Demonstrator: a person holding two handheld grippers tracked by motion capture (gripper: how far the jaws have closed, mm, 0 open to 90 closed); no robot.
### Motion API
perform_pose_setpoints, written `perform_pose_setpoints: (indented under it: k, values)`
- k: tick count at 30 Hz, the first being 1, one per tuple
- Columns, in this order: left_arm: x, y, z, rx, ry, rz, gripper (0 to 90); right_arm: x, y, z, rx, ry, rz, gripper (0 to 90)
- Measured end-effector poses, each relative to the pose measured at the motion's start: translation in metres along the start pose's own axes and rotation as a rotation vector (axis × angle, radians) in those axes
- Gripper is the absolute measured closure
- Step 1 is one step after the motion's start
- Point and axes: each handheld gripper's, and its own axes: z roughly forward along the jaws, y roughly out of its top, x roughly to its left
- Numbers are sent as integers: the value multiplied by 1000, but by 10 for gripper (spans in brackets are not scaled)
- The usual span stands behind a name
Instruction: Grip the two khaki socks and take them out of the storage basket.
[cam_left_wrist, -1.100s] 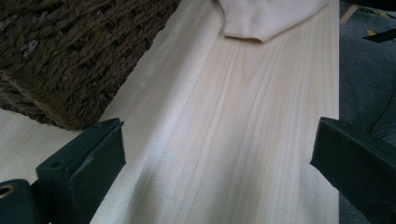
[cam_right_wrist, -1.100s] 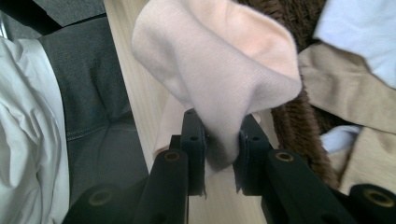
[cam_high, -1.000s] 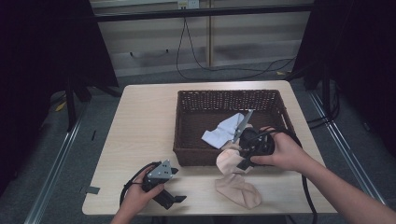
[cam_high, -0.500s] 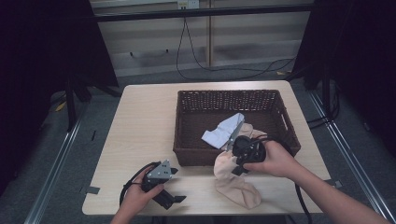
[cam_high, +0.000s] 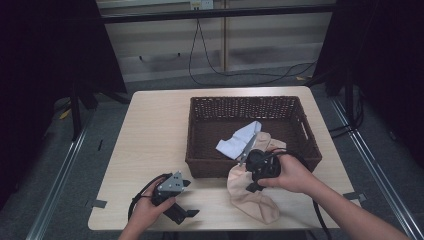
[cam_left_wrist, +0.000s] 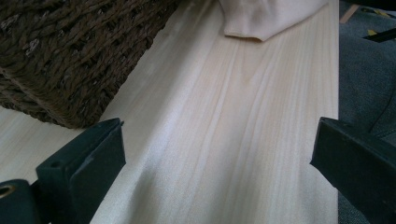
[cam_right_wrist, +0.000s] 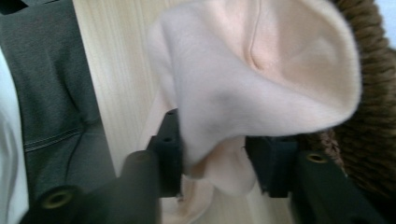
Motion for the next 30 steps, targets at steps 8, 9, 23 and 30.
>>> perform_pose_setpoints:
  k: [8,9,23,30]
  values:
    - [-1,0,0,-6,-3,-5,24,-1,-6,-9,-44,-13,8,278]
    - [-1,0,0,-6,-3,-5,24,0,-7,-9,-52,-8,23,262]
    - [0,1,1,-1,-2,-1,24,4,-34,-17,-104,-36,41,134]
    - [0,0,1,-3,-4,-3,24,6,-50,-17,-115,-44,54,124]
